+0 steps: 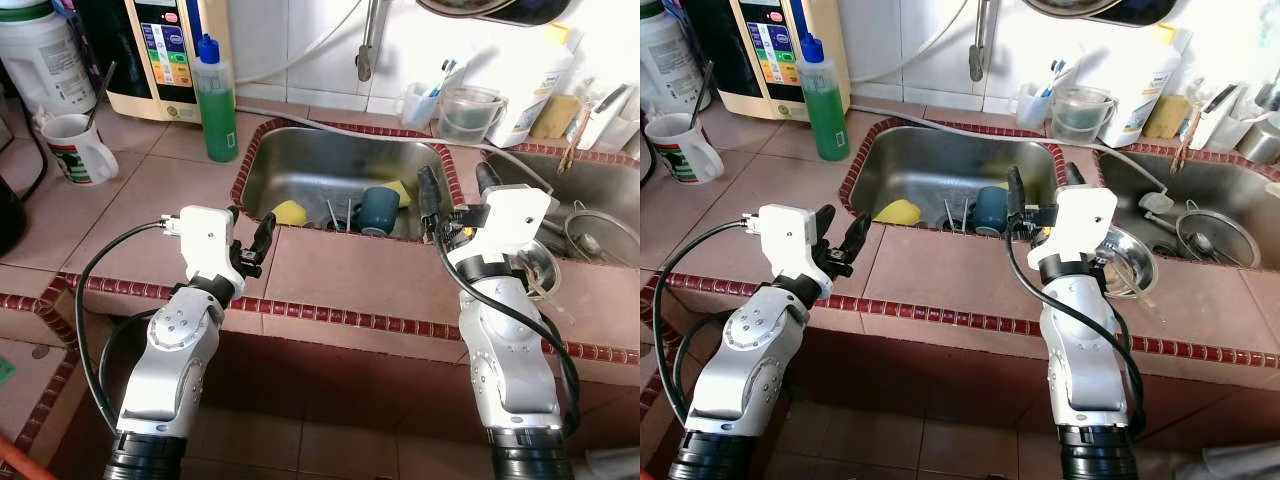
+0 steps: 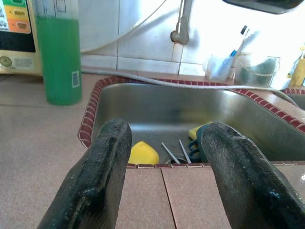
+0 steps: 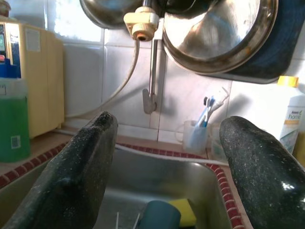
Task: Kitchen organization
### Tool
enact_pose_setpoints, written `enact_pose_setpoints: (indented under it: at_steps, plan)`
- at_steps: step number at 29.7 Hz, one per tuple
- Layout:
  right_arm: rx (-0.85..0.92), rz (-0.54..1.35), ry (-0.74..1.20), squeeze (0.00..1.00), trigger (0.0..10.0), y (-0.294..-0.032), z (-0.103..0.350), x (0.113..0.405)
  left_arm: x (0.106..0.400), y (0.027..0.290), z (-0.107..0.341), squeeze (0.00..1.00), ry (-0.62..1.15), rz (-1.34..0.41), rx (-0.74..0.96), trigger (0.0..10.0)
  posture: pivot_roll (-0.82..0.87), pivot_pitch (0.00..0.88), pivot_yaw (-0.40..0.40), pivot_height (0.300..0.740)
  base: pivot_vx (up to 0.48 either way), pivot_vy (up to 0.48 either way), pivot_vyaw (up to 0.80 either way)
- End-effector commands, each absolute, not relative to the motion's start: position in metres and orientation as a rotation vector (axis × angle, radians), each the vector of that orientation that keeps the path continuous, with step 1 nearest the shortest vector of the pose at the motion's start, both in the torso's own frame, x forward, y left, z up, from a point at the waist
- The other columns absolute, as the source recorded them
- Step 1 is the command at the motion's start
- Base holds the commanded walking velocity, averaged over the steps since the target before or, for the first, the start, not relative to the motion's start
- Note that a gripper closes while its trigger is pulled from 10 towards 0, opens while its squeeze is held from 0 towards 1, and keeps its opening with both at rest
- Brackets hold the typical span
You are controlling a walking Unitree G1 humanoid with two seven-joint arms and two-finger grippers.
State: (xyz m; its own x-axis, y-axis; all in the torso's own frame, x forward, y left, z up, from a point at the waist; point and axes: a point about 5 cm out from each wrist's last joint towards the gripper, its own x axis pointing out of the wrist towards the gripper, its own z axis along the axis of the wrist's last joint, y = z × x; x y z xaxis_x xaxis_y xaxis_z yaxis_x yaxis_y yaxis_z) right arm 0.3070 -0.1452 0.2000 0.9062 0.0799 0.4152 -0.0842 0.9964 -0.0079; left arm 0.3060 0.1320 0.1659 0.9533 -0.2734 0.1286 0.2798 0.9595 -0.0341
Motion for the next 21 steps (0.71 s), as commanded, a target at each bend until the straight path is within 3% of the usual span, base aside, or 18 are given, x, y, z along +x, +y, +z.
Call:
enact_pose_setpoints:
  at_steps: [1,12,21]
  plan:
    - [0.000,0.061,-0.415,0.00,10.0,-0.148,0.193,0.304,0.307,0.130,0.165,0.00,-0.127,-0.281,-0.045,10.0,-0.18,0.046,-0.013,0.732,0.000,0.000,0.00]
    - [-0.071,0.045,-0.319,0.00,10.0,-0.145,0.151,0.299,0.303,0.142,0.129,0.00,-0.104,-0.253,0.058,10.0,-0.17,0.024,-0.024,0.732,0.000,0.000,0.00]
    - [-0.090,0.031,-0.280,0.00,10.0,-0.145,0.133,0.298,0.302,0.158,0.117,0.00,-0.088,-0.140,0.025,10.0,-0.18,0.000,-0.005,0.732,0.000,0.000,0.00]
